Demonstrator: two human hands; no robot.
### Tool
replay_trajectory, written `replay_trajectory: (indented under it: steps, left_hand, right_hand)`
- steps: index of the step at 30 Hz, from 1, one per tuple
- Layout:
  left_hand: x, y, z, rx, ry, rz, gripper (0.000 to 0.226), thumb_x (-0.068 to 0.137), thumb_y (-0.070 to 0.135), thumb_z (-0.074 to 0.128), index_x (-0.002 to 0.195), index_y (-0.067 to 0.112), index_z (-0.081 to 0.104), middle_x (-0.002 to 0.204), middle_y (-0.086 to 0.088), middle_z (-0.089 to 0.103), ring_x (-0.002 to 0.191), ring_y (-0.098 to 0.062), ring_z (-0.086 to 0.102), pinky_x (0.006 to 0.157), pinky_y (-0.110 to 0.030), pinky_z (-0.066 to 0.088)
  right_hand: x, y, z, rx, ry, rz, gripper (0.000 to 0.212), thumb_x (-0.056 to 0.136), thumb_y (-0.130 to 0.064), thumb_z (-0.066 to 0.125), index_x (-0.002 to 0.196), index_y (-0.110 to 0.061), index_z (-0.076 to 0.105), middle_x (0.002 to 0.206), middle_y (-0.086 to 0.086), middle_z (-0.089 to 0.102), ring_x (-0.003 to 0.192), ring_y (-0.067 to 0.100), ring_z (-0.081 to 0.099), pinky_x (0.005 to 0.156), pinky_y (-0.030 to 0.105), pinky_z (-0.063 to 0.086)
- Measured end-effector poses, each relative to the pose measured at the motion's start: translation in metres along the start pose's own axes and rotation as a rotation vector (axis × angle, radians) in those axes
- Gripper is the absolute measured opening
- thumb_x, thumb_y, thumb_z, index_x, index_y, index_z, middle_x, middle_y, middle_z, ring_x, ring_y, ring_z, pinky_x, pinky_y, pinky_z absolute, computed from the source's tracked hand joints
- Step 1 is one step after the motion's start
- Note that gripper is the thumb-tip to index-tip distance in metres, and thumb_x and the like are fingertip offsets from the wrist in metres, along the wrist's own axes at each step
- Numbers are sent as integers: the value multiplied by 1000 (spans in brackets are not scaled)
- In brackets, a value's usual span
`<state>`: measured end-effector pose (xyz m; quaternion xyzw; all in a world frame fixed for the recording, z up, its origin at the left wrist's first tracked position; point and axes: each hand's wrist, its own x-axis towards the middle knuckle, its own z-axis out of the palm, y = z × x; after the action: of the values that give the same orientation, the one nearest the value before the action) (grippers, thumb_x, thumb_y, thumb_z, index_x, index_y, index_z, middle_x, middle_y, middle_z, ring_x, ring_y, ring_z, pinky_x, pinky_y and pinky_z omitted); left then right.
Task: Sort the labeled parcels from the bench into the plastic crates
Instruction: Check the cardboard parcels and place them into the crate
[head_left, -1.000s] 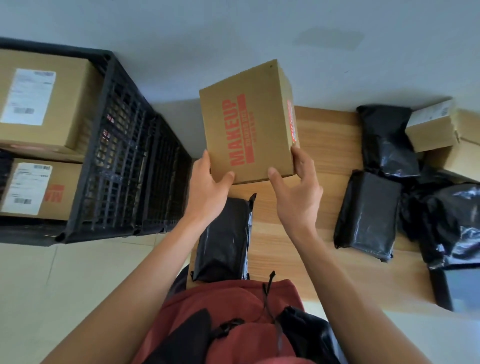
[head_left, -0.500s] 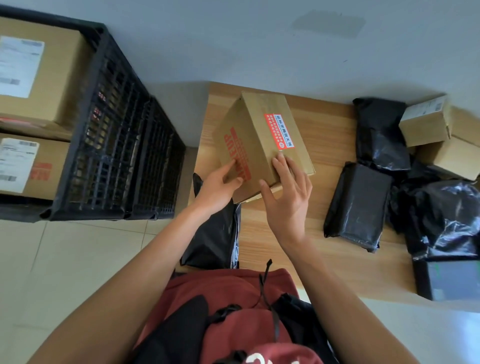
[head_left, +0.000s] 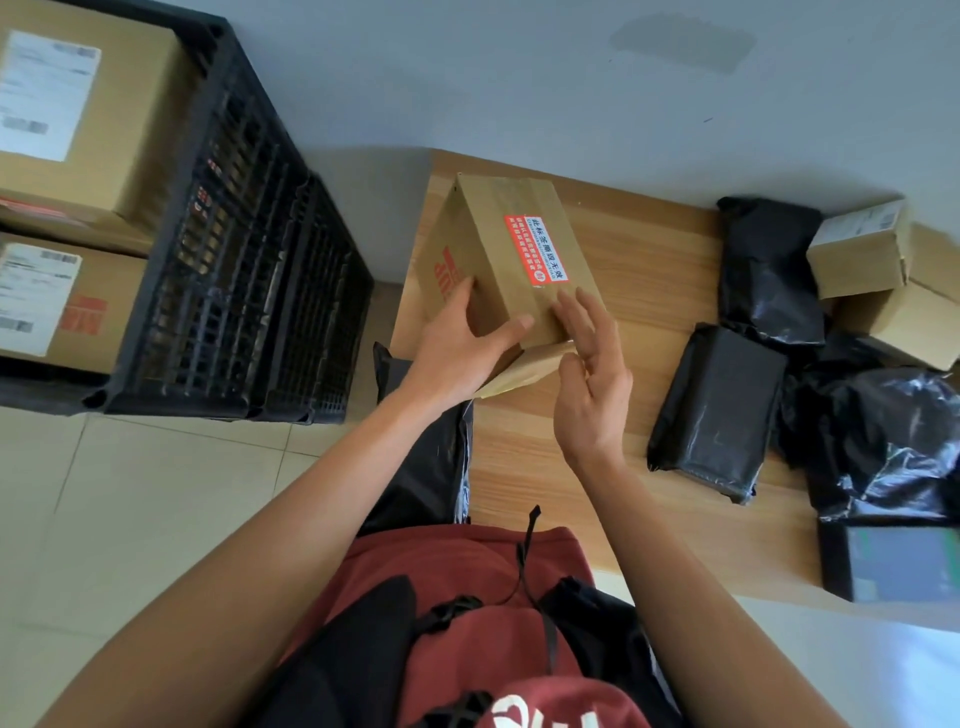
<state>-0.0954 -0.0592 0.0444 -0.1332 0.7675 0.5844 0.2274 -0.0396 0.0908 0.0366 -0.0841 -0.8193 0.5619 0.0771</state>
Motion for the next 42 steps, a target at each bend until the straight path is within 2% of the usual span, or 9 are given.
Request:
replay_trajectory:
  steps: [3,7,11,14,21,26,30,37,42]
  left_hand:
    - [-2,1,1,-58,34,4,66,82,50,75,143,37,53,130,22,66,126,-3,59,114,-41,46]
    - [-5,0,-5,-101,-16,23,56,89,35,68,143,39,54,125,24,69,123,-1,62,113,-41,48]
    - [-10,2,-6,-82,-136,56,62,97,17,63,154,31,45,129,22,68,122,4,62,112,-36,49]
    - [-14,8,-5,-63,-169,95,61,99,12,58,155,32,44,131,20,68,123,-3,63,111,-39,50]
    - [-17,30,-11,-22,-13,230,52,95,37,67,145,35,55,131,23,67,127,-2,60,112,-43,48]
    - [-20,44,-18,-132,47,285,51,97,21,73,144,25,56,127,12,72,120,-6,66,108,-43,52]
    - [-18,41,-35,-350,3,240,45,100,11,67,143,20,58,132,-1,71,125,-22,66,107,-56,51]
    - [-23,37,-36,-476,-46,215,48,99,17,62,146,13,51,132,-9,69,122,-32,67,96,-54,58]
    - [-20,32,-40,-517,-63,202,54,99,21,61,150,13,47,143,-16,61,127,-36,64,95,-51,59]
  right_hand:
    - [7,0,-7,-10,43,50,65,90,15,42,149,-12,50,144,-10,60,137,9,56,112,45,49]
    - [19,-2,-19,-109,221,198,52,100,-12,60,150,-23,51,162,-11,42,149,5,37,118,23,33]
    - [29,3,-26,232,60,648,46,102,-34,63,146,-20,57,136,0,68,126,20,64,102,49,56]
    - [26,-3,-28,270,8,573,26,104,-25,62,128,-17,69,112,3,78,104,22,75,92,55,61]
    - [28,-39,-27,238,57,254,36,107,-19,58,143,-17,58,123,-3,74,114,14,71,91,32,61]
    - [29,-59,-28,264,89,187,41,109,-21,52,150,-13,53,138,-2,68,129,12,63,104,34,56]
    - [32,-62,-38,259,161,209,38,108,-24,55,145,-13,59,138,-6,66,127,0,60,97,14,50]
    - [37,-35,-49,426,64,544,72,97,-51,68,159,-28,39,150,-8,56,137,13,55,115,46,46]
    - [43,-33,-60,700,13,540,41,103,-25,64,143,-20,60,140,11,65,128,34,63,100,52,57]
